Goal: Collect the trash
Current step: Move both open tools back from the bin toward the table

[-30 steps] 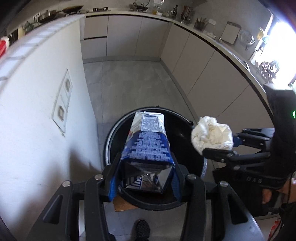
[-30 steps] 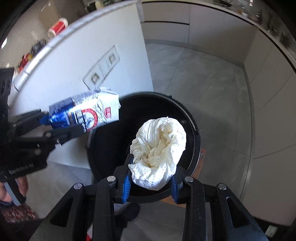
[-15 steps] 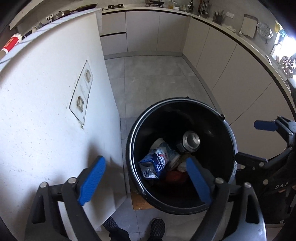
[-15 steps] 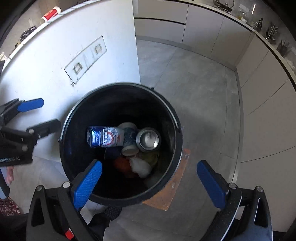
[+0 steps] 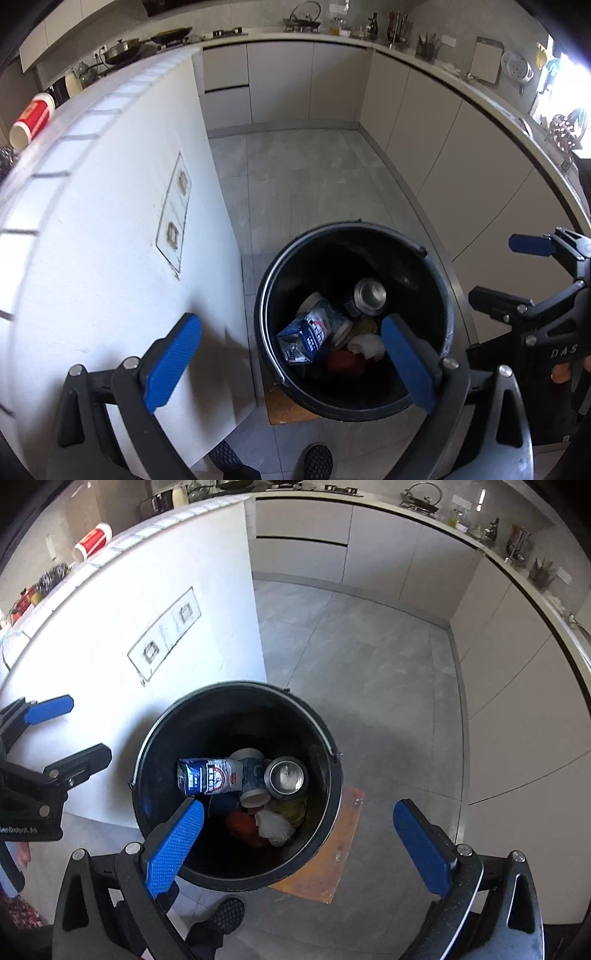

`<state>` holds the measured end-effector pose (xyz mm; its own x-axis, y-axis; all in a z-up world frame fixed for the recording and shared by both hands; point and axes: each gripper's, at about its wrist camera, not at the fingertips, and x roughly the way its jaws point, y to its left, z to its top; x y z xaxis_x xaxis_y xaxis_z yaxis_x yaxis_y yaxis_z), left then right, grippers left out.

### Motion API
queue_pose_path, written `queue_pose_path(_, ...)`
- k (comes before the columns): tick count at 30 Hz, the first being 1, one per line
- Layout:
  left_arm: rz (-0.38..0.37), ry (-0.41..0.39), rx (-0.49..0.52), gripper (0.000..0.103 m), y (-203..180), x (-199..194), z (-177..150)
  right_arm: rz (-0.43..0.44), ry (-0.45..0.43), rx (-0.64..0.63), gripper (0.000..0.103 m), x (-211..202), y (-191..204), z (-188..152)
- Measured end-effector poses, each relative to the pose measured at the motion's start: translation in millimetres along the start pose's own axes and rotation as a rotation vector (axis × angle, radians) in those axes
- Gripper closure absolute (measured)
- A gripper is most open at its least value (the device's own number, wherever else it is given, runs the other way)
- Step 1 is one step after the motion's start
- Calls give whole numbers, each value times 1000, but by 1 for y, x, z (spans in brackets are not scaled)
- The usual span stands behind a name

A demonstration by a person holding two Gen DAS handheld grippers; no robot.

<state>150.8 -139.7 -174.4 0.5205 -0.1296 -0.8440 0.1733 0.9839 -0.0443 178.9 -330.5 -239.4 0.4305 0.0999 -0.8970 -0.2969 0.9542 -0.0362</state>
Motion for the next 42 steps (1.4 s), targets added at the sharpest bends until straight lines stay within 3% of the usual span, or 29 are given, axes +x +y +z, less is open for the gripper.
queue_pose_path(9, -2, -105, -11, 4, 5, -45, 17, -24, -89, 31, 0, -65, 2, 26)
queue_pose_path(19, 10, -178, -49, 4, 23, -87, 15, -19, -176, 27, 0, -121, 21, 40)
queue_pose_path(36, 100, -297, -173, 4, 109, -163, -7, 45, -343, -38, 0, -191, 111, 73)
queue_pose_path(42, 160, -329, -234, 4, 150, -185, -20, 108, -390, -80, 0, -205, 145, 83)
